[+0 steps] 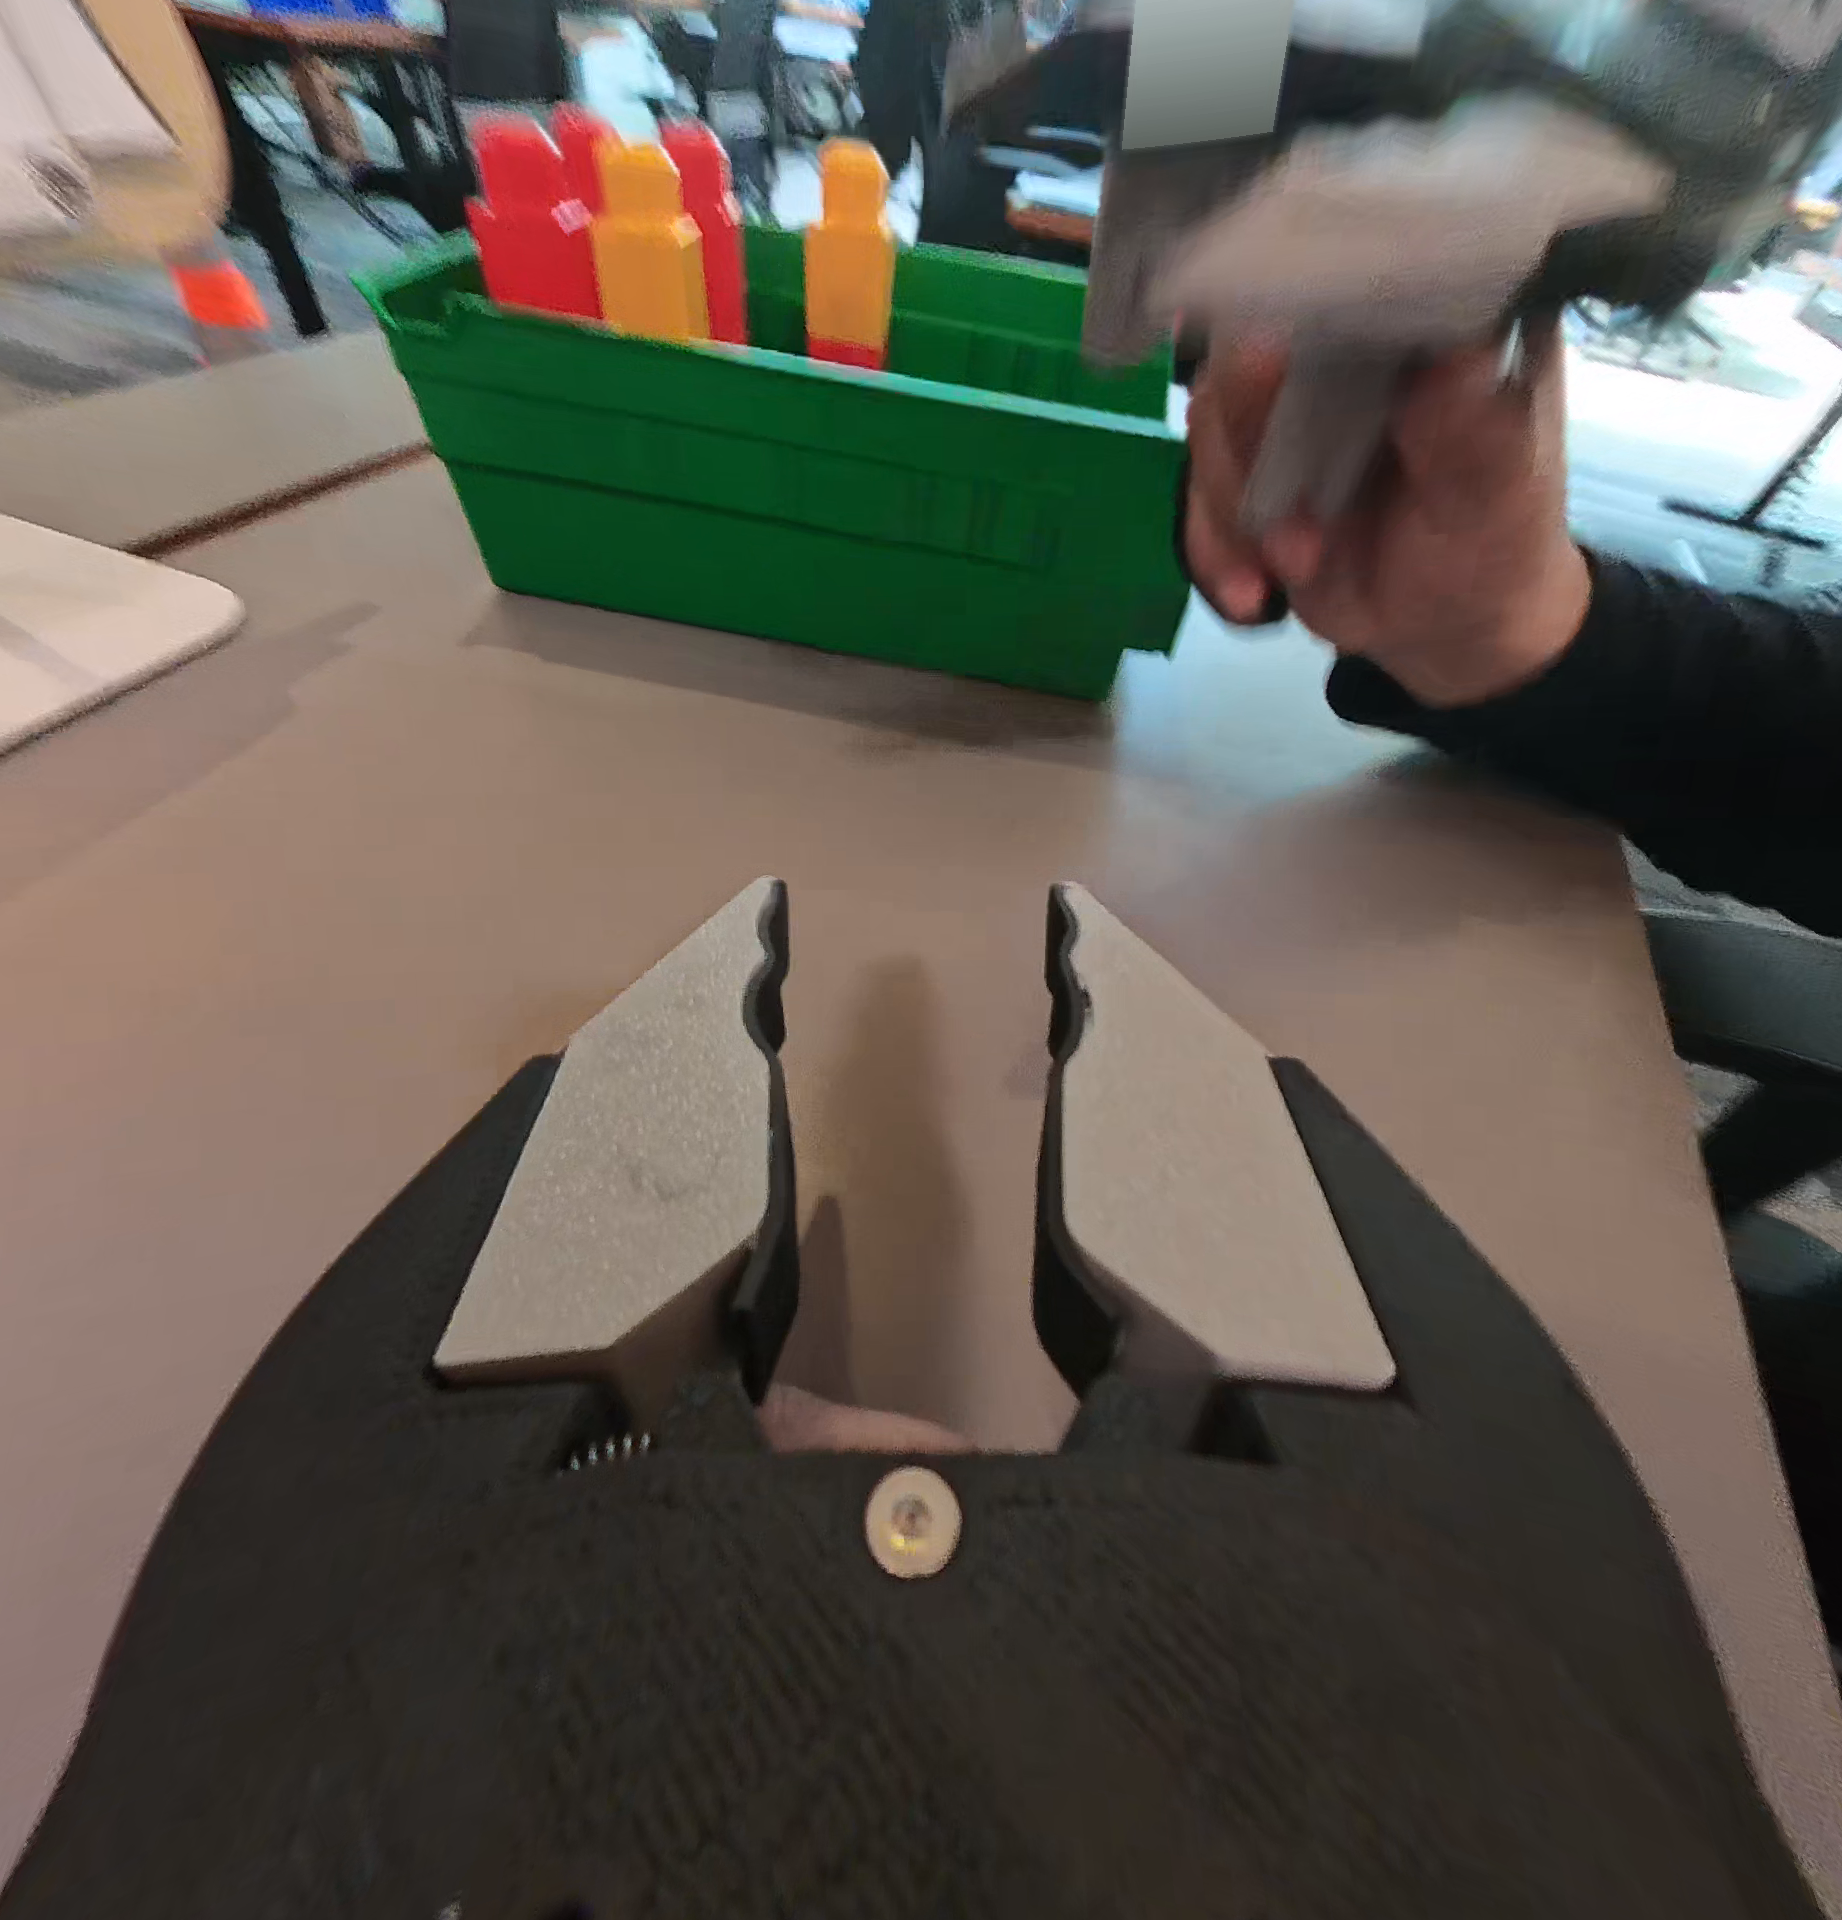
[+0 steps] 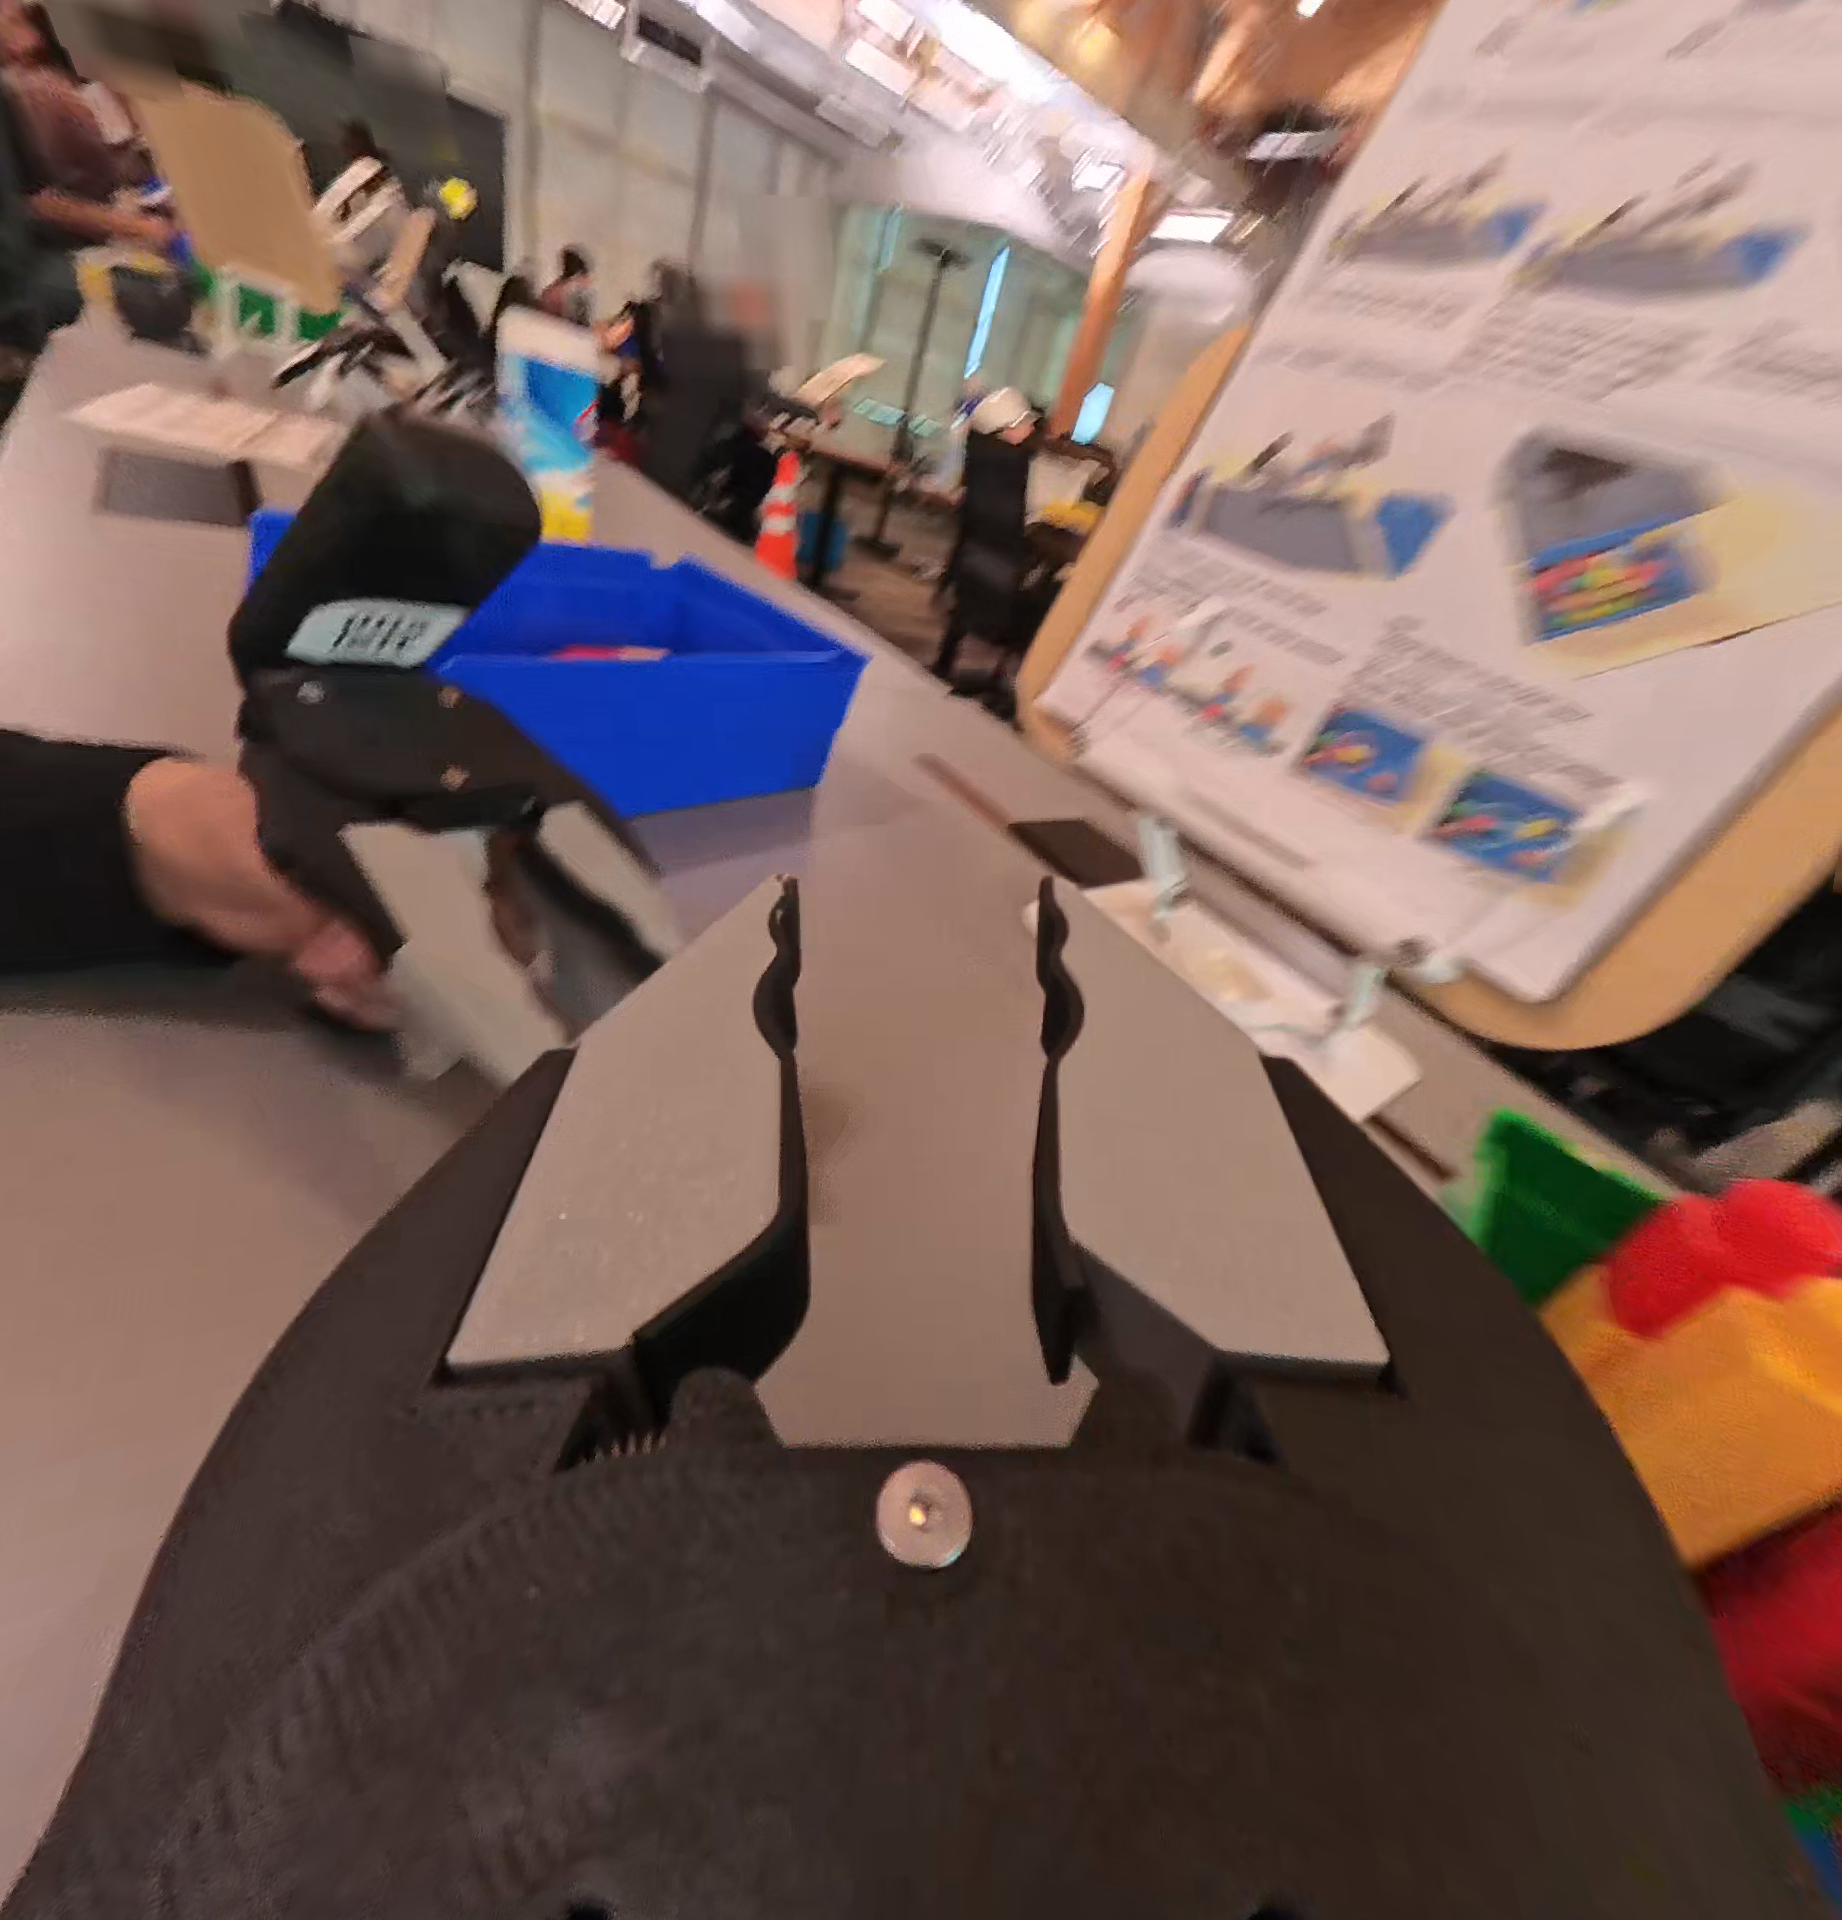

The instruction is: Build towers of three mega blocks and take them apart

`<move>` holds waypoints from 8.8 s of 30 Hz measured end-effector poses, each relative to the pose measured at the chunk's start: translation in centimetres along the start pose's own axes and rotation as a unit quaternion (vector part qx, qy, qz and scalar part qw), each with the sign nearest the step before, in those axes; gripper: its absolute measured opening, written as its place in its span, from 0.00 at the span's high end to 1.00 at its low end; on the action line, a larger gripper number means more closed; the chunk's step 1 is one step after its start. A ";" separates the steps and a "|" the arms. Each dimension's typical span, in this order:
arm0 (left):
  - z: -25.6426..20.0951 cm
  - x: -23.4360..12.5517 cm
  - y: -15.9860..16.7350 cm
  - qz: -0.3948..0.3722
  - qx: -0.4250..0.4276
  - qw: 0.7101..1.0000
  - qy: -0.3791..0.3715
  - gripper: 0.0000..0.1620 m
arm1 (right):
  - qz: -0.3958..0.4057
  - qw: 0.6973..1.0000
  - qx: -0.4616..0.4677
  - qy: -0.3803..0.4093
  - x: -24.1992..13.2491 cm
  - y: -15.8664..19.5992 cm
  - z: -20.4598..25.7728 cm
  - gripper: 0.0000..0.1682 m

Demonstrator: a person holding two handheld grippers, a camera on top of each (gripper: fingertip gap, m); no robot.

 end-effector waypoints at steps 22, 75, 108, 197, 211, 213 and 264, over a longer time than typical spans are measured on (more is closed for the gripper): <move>24.2 -27.3 -1.3 0.042 -0.194 0.873 -0.446 0.68 | 0.151 0.986 -0.002 -0.070 4.7 8.5 6.2 0.61; -0.3 -4.7 3.4 0.529 0.394 0.744 0.110 0.80 | 0.060 0.965 0.044 -0.251 3.3 6.1 10.7 0.98; 10.8 -10.0 -6.0 0.215 0.179 0.941 -0.189 0.70 | 0.114 0.987 -0.006 -0.112 4.0 7.7 6.1 0.95; 4.0 -2.5 6.8 0.208 0.043 0.977 -0.012 0.65 | 0.023 0.951 0.250 -0.182 2.8 4.8 3.1 0.81; 0.3 0.6 6.0 0.199 0.085 0.976 0.020 0.74 | 0.107 0.963 0.141 -0.204 3.2 6.2 6.1 0.81; 0.2 0.9 6.2 0.205 0.089 0.975 0.010 0.74 | 0.116 0.962 0.127 -0.211 3.0 6.1 6.5 0.81; -1.0 2.5 4.2 0.174 0.183 0.964 -0.085 0.78 | 0.197 0.951 -0.161 -0.177 1.4 7.2 8.3 0.81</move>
Point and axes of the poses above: each gripper's, where its closed fingertips meet, x out along the fingers, y out of its underside, z = x × y across the jaws, the point moved 1 cm from there along -x, back along the fingers, and after that the axes turned 1 degree about x, right-handed, at the moved point
